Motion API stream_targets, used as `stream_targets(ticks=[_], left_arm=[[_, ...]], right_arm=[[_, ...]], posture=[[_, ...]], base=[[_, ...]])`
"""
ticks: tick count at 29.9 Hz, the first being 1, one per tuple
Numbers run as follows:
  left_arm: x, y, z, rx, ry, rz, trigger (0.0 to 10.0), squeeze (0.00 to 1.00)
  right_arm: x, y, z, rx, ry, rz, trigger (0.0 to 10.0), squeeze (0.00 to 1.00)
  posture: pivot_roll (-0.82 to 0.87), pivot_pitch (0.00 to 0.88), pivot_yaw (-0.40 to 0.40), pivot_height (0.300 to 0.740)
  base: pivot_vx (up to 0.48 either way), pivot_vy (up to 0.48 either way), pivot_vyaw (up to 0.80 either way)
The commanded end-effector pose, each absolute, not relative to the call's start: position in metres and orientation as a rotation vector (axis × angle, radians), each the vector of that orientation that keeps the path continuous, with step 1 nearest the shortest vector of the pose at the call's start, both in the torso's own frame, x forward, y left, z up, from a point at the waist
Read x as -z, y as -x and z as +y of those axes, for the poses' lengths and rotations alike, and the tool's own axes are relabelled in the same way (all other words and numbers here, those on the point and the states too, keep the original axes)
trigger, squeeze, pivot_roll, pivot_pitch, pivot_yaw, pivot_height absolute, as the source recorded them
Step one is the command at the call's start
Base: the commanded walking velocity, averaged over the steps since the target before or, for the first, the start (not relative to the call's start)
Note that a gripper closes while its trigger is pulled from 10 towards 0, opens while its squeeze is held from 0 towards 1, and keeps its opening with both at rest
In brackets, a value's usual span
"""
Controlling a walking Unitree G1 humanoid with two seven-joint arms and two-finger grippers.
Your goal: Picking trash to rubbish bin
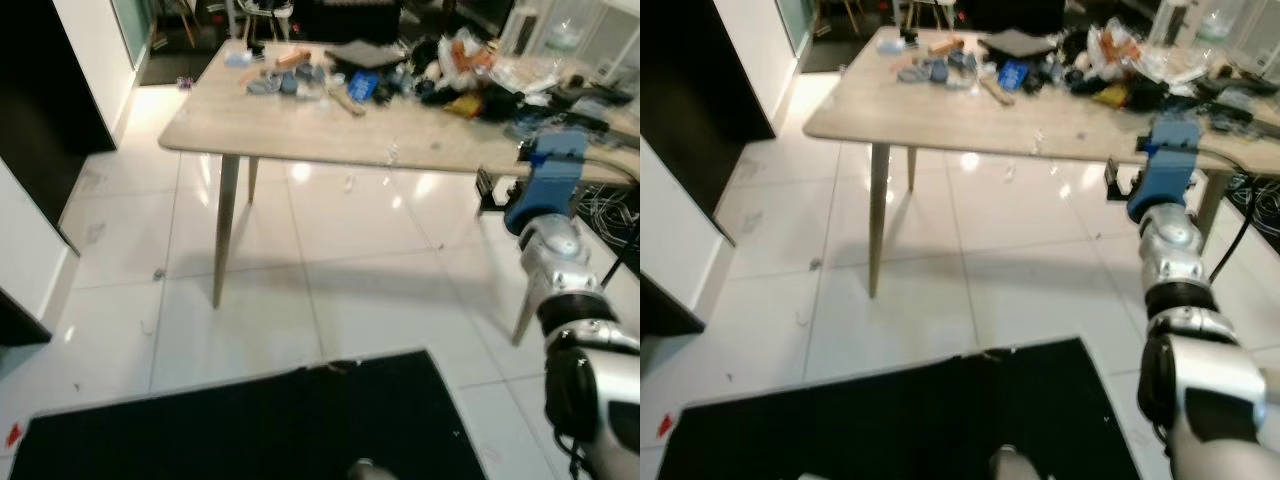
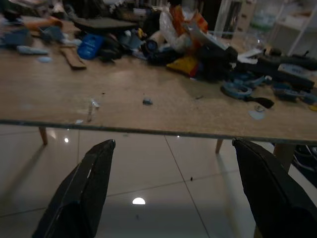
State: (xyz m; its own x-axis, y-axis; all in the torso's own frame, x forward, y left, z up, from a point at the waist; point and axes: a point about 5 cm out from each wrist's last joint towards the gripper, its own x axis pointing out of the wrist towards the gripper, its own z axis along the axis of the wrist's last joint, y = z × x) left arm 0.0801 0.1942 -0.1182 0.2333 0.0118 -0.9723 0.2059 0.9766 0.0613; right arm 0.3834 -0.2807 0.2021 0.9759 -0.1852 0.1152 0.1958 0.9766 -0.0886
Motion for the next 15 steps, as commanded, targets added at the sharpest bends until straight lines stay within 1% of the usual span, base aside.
stream_targets(ticks=[1, 6, 12, 15], left_arm=[[0.116, -0.094, 0.184, 0.162, -0.182, 1.273, 10.0, 0.0], [0.116, -0.094, 0.185, 0.167, -0.186, 1.276, 10.0, 0.0], [0.116, -0.094, 0.183, 0.173, -0.185, 1.275, 10.0, 0.0], [0.116, -0.094, 0.183, 0.176, -0.186, 1.275, 10.0, 0.0]], right_arm=[[-0.204, -0.385, -0.276, 0.176, 0.089, -0.123, 10.0, 0.0], [-0.198, -0.385, -0.277, 0.167, 0.052, -0.083, 10.0, 0.0], [-0.191, -0.384, -0.279, 0.163, 0.049, -0.046, 10.0, 0.0], [-0.191, -0.383, -0.28, 0.166, 0.047, -0.045, 10.0, 0.0]], posture=[[-0.05, 0.068, 0.006, 0.74], [-0.05, 0.071, 0.008, 0.74], [-0.06, 0.076, 0.01, 0.74], [-0.06, 0.077, 0.011, 0.74]], base=[[0.48, 0.0, 0.0], [0.48, 0.0, 0.0], [0.48, 0.0, -0.79], [0.48, 0.0, -0.57]])
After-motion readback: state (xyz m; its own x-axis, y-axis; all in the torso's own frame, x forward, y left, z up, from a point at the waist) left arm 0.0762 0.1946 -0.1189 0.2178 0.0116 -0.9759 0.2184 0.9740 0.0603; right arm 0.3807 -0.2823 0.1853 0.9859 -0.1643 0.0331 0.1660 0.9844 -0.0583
